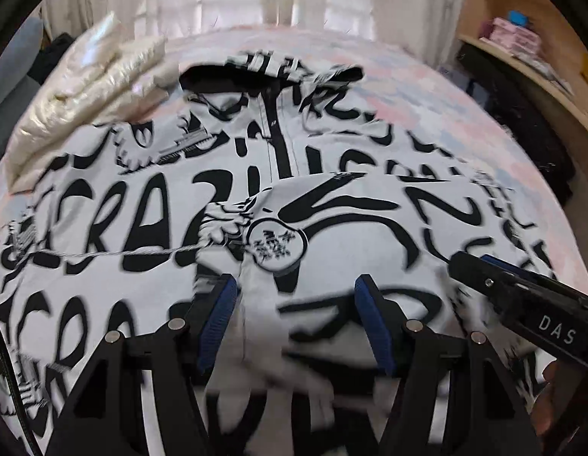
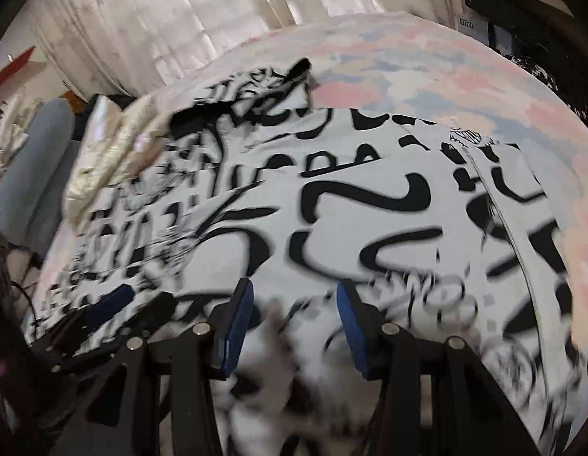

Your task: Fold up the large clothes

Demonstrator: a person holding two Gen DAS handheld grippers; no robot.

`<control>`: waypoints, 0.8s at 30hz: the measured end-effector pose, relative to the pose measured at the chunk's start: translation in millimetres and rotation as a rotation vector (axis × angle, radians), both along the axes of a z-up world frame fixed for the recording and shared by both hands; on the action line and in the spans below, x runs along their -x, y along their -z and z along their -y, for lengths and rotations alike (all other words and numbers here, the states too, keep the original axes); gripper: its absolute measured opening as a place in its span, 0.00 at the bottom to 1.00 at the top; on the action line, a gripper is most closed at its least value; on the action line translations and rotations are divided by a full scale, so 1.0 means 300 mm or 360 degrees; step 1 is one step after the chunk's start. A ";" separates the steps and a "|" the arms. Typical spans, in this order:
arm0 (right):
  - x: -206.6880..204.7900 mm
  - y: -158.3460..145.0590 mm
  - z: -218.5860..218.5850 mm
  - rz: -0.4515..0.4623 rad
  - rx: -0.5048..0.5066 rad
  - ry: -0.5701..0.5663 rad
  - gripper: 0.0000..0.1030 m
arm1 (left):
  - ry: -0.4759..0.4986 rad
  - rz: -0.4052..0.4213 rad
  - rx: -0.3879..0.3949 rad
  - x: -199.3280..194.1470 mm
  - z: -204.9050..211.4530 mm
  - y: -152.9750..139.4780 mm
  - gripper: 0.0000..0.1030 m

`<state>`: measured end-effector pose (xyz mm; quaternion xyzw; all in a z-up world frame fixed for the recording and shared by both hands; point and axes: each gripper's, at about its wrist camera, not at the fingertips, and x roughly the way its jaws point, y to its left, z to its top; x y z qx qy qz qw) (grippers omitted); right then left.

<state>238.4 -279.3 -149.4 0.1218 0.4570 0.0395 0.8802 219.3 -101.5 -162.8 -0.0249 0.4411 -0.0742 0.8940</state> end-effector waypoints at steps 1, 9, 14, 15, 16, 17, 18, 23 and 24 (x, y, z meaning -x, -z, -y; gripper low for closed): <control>-0.035 0.028 0.026 -0.0026 0.0034 0.0021 0.45 | -0.0009 -0.0028 -0.0019 -0.038 0.010 0.027 0.61; -0.055 0.080 0.408 0.0025 0.0084 0.0367 0.23 | -0.0088 -0.0018 -0.0103 -0.142 -0.011 0.090 0.63; 0.011 0.073 0.497 0.0007 -0.0071 0.0400 0.13 | -0.0115 -0.0044 -0.0123 -0.132 -0.029 0.073 0.63; 0.020 0.065 0.488 -0.0004 -0.0049 0.0406 0.19 | -0.0108 -0.0049 -0.0129 -0.121 -0.031 0.066 0.63; 0.036 0.051 0.472 -0.0012 -0.0039 0.0405 0.27 | -0.0093 -0.0047 -0.0125 -0.102 -0.031 0.052 0.63; 0.048 0.037 0.460 -0.0010 -0.0060 0.0390 0.33 | -0.0083 -0.0043 -0.0121 -0.086 -0.034 0.040 0.63; 0.070 0.024 0.445 0.0000 -0.0092 0.0374 0.41 | -0.0065 -0.0032 -0.0115 -0.060 -0.035 0.022 0.63; 0.182 -0.034 0.319 0.0031 -0.0118 0.0269 0.45 | -0.0001 0.0038 -0.0082 0.104 -0.060 -0.063 0.63; 0.211 -0.045 0.295 0.0040 -0.0137 0.0250 0.45 | 0.0002 0.0043 -0.0075 0.131 -0.066 -0.074 0.63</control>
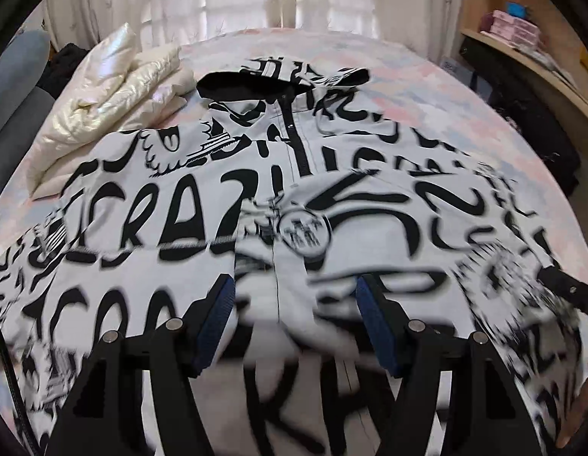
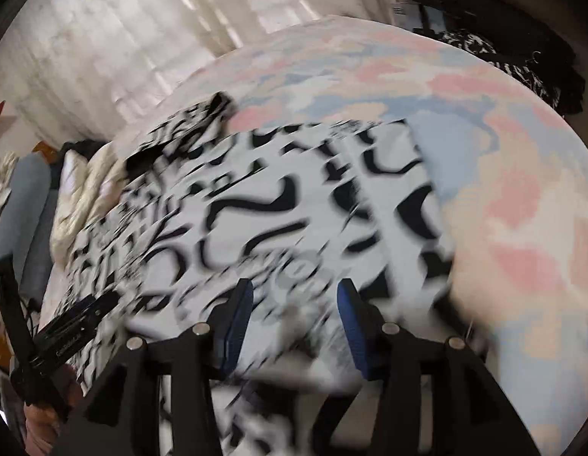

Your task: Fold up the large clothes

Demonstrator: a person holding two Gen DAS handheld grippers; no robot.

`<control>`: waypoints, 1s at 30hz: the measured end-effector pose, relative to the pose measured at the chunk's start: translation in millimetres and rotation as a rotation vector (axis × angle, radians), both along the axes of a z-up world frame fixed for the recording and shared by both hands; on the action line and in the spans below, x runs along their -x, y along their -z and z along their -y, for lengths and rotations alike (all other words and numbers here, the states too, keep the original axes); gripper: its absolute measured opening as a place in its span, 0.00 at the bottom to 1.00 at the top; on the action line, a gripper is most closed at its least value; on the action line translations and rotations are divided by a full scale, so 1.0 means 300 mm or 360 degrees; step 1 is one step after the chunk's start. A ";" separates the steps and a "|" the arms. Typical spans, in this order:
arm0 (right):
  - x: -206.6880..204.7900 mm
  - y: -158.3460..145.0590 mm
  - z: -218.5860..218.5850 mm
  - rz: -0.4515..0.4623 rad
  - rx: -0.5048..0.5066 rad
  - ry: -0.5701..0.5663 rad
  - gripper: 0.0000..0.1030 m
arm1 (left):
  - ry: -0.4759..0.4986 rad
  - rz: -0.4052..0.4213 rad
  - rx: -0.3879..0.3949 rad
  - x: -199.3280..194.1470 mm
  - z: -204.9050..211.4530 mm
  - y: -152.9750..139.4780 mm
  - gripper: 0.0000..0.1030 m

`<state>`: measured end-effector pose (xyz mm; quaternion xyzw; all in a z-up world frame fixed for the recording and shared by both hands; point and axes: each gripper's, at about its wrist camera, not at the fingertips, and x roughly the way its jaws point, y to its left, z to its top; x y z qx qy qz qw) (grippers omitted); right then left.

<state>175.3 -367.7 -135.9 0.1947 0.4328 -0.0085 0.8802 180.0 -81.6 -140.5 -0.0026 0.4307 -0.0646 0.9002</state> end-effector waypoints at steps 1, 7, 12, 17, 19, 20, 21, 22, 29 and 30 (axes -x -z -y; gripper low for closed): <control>0.043 -0.016 -0.031 0.0026 -0.0028 -0.0024 0.45 | 0.0002 0.0008 0.0011 0.048 -0.011 -0.017 0.63; 0.215 -0.079 -0.169 0.0097 -0.0040 -0.0071 0.45 | -0.0003 0.0044 0.0029 0.269 -0.099 -0.082 0.66; 0.324 -0.094 -0.267 0.0076 -0.0046 -0.0149 0.45 | -0.0046 0.0082 0.0008 0.412 -0.192 -0.120 0.68; 0.410 -0.110 -0.347 0.0086 -0.0033 -0.0185 0.45 | -0.0096 0.0115 0.0058 0.527 -0.311 -0.160 0.68; 0.438 -0.120 -0.383 0.0096 -0.0020 -0.0202 0.45 | -0.0115 0.0141 0.0065 0.563 -0.352 -0.178 0.69; 0.450 -0.127 -0.404 0.0104 -0.0007 -0.0217 0.45 | -0.0131 0.0153 0.0074 0.583 -0.379 -0.189 0.69; 0.455 -0.131 -0.417 0.0107 0.0000 -0.0227 0.45 | -0.0139 0.0158 0.0084 0.593 -0.397 -0.195 0.69; 0.461 -0.138 -0.437 0.0111 0.0008 -0.0241 0.45 | -0.0152 0.0166 0.0107 0.608 -0.423 -0.204 0.69; 0.476 -0.192 -0.584 0.0160 0.0083 -0.0356 0.45 | -0.0239 0.0195 0.0153 0.671 -0.556 -0.236 0.71; 0.475 -0.200 -0.615 0.0167 0.0102 -0.0383 0.45 | -0.0255 0.0193 0.0162 0.677 -0.574 -0.237 0.72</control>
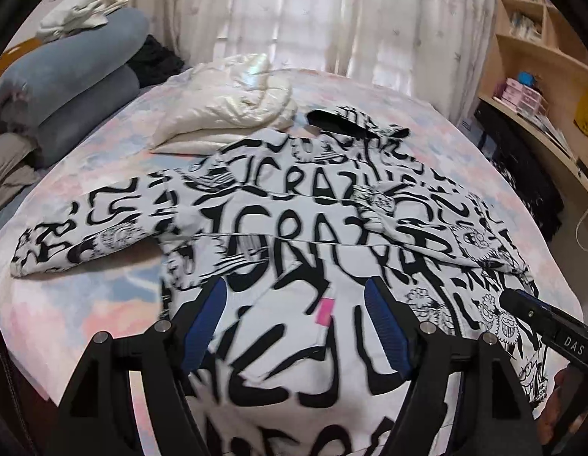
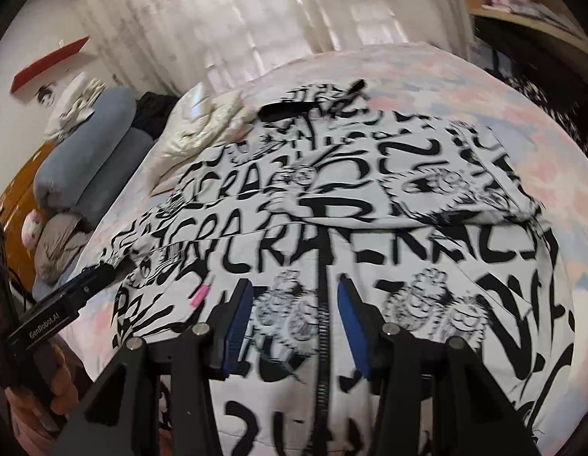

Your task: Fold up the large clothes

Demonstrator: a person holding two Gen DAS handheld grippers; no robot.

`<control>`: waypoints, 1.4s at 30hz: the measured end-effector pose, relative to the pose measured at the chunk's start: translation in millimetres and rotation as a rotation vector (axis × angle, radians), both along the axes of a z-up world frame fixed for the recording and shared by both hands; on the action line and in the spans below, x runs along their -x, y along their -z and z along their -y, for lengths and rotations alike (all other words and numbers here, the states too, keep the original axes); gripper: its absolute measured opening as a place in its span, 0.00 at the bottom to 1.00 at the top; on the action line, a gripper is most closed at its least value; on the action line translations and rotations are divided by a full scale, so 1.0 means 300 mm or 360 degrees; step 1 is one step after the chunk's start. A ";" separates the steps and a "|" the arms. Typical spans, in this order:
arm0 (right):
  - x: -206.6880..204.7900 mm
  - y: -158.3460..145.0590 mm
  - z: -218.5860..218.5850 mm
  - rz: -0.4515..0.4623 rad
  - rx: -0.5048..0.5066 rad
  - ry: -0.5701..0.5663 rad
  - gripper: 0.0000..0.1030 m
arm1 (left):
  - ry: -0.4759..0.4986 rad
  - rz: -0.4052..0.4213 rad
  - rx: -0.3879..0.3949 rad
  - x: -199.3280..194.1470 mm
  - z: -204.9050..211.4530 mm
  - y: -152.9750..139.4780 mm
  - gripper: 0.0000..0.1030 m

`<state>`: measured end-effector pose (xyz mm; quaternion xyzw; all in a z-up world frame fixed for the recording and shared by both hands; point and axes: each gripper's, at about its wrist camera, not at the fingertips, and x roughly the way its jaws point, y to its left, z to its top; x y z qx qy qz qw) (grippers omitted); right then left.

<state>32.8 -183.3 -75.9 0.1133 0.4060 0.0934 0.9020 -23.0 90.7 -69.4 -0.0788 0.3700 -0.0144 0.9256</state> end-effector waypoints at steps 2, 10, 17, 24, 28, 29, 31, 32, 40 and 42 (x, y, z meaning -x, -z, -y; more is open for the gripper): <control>-0.001 -0.008 -0.039 0.0008 0.0022 -0.0036 0.46 | -0.0032 -0.0009 0.0026 0.011 -0.051 0.003 0.72; -0.024 -0.027 -0.228 0.0038 0.0099 -0.0196 0.47 | -0.0164 -0.0034 0.0080 0.035 -0.203 0.039 0.72; -0.074 -0.026 -0.399 0.0041 0.0146 -0.0320 0.47 | -0.0282 -0.0055 0.0158 0.036 -0.361 0.079 0.72; -0.159 -0.029 -0.589 0.0060 0.0146 -0.0434 0.47 | -0.0421 -0.0067 0.0301 0.034 -0.561 0.142 0.72; -0.207 -0.035 -0.706 0.0117 0.0151 -0.0496 0.47 | -0.0510 -0.0073 0.0402 0.035 -0.688 0.192 0.72; -0.217 -0.035 -0.731 0.0126 0.0153 -0.0510 0.47 | -0.0544 -0.0069 0.0449 0.035 -0.735 0.212 0.72; -0.246 -0.026 -0.798 0.0141 0.0154 -0.0548 0.47 | -0.0602 -0.0068 0.0522 0.034 -0.804 0.245 0.72; -0.255 -0.021 -0.817 0.0146 0.0152 -0.0562 0.47 | -0.0633 -0.0072 0.0557 0.033 -0.839 0.265 0.72; -0.363 0.057 -1.056 0.0192 0.0186 -0.0715 0.46 | -0.0797 -0.0062 0.0842 0.019 -1.046 0.414 0.72; -0.391 0.085 -1.104 0.0184 0.0202 -0.0749 0.44 | -0.0816 -0.0015 0.0876 0.004 -1.076 0.432 0.72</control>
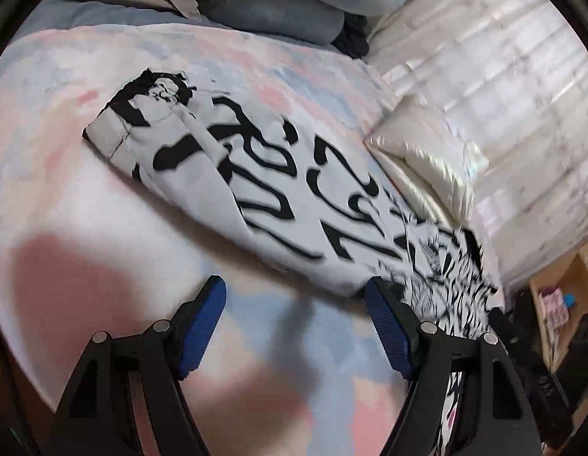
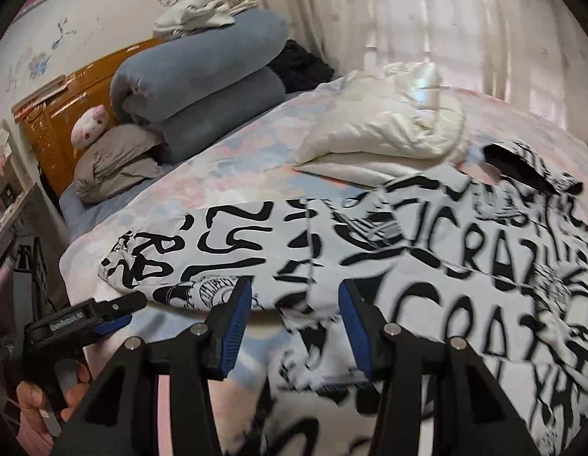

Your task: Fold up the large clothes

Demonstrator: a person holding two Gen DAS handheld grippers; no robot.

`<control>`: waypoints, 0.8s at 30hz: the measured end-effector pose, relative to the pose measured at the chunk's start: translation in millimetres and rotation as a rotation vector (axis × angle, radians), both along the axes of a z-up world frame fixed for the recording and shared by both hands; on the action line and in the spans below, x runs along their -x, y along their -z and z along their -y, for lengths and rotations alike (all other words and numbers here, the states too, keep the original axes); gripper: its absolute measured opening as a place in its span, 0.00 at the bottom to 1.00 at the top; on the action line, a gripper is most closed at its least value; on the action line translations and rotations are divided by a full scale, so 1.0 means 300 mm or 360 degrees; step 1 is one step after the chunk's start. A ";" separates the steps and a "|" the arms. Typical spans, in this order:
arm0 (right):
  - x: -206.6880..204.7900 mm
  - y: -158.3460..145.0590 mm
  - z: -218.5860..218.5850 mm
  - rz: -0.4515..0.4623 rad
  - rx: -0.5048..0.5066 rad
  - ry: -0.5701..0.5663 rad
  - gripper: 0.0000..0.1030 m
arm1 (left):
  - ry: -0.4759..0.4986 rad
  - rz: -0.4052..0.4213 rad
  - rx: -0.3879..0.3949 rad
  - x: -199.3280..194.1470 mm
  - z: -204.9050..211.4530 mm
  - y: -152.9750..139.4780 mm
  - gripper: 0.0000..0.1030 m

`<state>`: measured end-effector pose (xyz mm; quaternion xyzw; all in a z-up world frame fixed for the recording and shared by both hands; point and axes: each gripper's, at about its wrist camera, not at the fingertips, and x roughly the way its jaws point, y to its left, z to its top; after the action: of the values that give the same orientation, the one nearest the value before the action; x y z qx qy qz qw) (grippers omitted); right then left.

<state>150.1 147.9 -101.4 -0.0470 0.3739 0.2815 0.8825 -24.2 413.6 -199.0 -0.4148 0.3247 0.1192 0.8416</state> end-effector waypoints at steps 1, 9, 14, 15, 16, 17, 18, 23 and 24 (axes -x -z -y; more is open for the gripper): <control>-0.013 0.014 -0.021 -0.0009 0.0010 -0.0016 0.40 | -0.0020 0.0009 -0.0001 -0.010 -0.012 0.007 0.72; -0.086 0.153 -0.127 -0.0129 0.0087 -0.0082 0.32 | -0.0201 0.0020 -0.0011 -0.099 -0.134 0.048 0.72; -0.107 0.217 -0.153 -0.0209 0.0138 -0.0110 0.32 | -0.0301 -0.0093 -0.0141 -0.158 -0.170 0.037 0.17; -0.112 0.233 -0.157 -0.0236 0.0151 -0.0115 0.32 | -0.0302 -0.0155 -0.0198 -0.181 -0.171 0.028 0.09; -0.118 0.251 -0.161 -0.0263 0.0165 -0.0120 0.32 | -0.0291 -0.0164 -0.0222 -0.191 -0.172 0.016 0.08; -0.120 0.262 -0.163 -0.0275 0.0173 -0.0122 0.33 | -0.0272 -0.0150 -0.0240 -0.200 -0.170 -0.004 0.06; -0.120 0.267 -0.166 -0.0278 0.0177 -0.0125 0.33 | -0.0249 -0.0126 -0.0274 -0.208 -0.160 -0.035 0.05; -0.118 0.251 -0.138 -0.0308 0.0114 -0.0131 0.33 | -0.0104 -0.0018 -0.0523 -0.239 -0.043 -0.274 0.05; -0.119 0.240 -0.119 -0.0330 0.0069 -0.0129 0.33 | -0.0074 0.0015 -0.0561 -0.238 -0.017 -0.323 0.05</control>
<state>185.8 183.5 -173.3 -0.0517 0.4670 0.3123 0.8257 47.3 418.7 -102.1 -0.2689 0.2852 0.1919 0.8998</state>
